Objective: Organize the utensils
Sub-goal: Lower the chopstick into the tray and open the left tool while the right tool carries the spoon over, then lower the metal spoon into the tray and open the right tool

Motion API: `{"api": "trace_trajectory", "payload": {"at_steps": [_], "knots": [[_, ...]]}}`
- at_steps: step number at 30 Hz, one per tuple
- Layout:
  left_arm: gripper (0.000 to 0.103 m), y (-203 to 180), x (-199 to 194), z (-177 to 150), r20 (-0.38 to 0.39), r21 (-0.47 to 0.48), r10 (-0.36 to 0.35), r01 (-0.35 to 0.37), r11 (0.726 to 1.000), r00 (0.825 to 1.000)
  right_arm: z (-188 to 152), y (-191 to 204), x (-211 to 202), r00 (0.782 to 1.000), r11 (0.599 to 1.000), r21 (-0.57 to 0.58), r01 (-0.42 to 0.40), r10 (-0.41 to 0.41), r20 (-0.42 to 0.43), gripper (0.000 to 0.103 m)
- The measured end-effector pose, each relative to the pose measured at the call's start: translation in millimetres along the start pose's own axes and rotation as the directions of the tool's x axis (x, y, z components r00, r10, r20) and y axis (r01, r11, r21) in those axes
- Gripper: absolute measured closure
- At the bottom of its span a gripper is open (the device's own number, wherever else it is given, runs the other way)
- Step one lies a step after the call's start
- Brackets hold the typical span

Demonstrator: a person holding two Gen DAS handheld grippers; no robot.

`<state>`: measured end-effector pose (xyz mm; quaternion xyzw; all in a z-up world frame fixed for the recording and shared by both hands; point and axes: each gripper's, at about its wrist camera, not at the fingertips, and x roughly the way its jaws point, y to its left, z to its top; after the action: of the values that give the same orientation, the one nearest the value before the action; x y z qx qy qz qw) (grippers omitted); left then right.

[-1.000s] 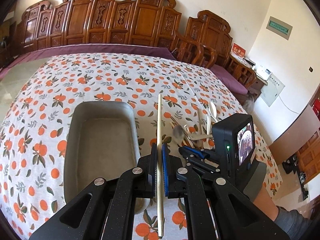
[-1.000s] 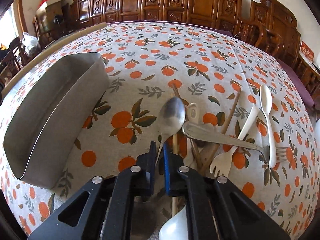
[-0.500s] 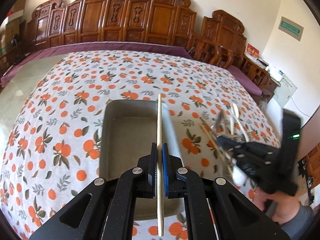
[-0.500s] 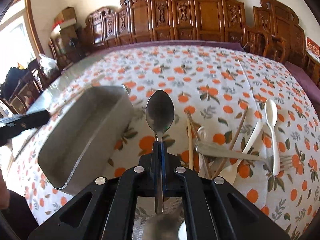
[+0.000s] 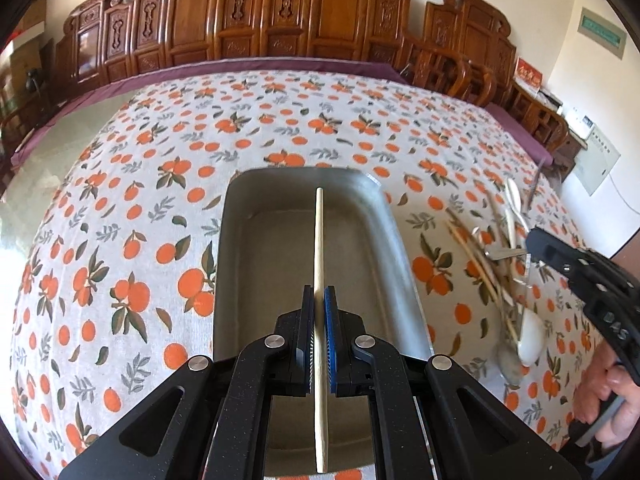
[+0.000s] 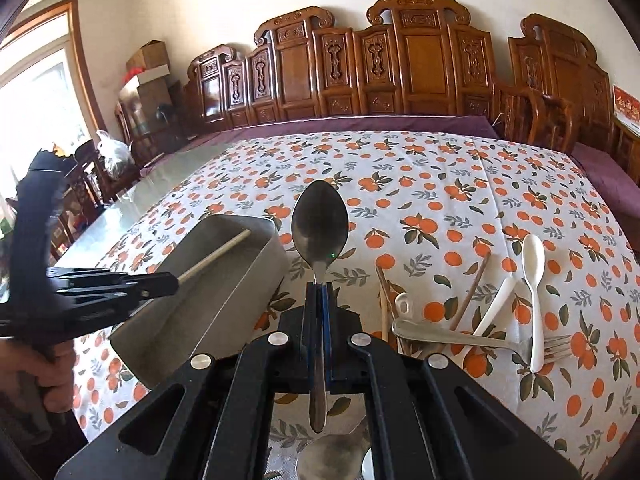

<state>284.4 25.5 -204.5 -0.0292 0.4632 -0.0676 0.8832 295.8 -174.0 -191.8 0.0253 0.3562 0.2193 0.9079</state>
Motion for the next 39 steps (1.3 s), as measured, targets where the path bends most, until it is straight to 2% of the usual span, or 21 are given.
{"api": "trace_trajectory", "payload": {"at_steps": [7, 12, 18, 28, 31, 39], "knots": [[0.099, 5, 12, -1, -0.047, -0.010, 0.025, -0.025, 1.000, 0.999, 1, 7, -6, 1.000, 1.000, -0.011, -0.025, 0.025, -0.001, 0.100], [0.099, 7, -1, 2, -0.018, -0.005, 0.020, -0.020, 1.000, 1.000, 6, 23, -10, 0.999, 0.999, -0.033, -0.037, 0.037, -0.004, 0.100], [0.099, 17, -31, 9, 0.056, -0.002, 0.018, -0.018, 1.000, 0.998, 17, 48, -5, 0.996, 0.996, -0.035, -0.083, 0.083, -0.013, 0.100], [0.099, 54, -59, 11, 0.119, -0.048, 0.062, -0.056, 0.997, 0.991, 32, 103, 37, 0.983, 0.985, -0.003, -0.172, 0.172, -0.065, 0.099], [0.099, 59, -61, 11, 0.123, -0.049, 0.073, -0.068, 0.997, 0.990, 27, 116, 55, 0.981, 0.987, -0.014, -0.162, 0.160, -0.106, 0.099], [0.099, 64, -63, 10, 0.128, -0.059, 0.067, -0.060, 0.996, 0.990, 0, 128, 89, 0.975, 0.992, -0.106, -0.071, 0.046, -0.218, 0.099]]}}
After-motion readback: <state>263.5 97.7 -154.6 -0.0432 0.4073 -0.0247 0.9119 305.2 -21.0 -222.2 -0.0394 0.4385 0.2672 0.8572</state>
